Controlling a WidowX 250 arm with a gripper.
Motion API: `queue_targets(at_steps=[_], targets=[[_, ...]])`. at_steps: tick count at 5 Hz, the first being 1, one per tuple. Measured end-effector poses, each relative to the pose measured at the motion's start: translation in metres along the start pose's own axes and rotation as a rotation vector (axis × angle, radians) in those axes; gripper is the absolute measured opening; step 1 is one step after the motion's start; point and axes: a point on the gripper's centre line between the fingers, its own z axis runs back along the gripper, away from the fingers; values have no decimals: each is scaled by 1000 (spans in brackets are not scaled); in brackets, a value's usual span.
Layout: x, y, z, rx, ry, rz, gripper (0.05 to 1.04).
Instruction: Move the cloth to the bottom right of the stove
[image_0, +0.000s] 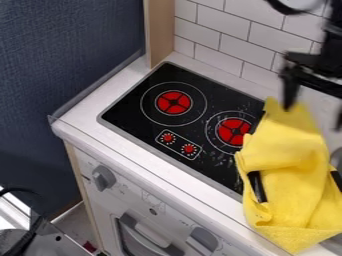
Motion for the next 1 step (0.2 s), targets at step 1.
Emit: queue_targets(at_steps=[1], targets=[[-1,42,-6,-4,27,-4,1000]])
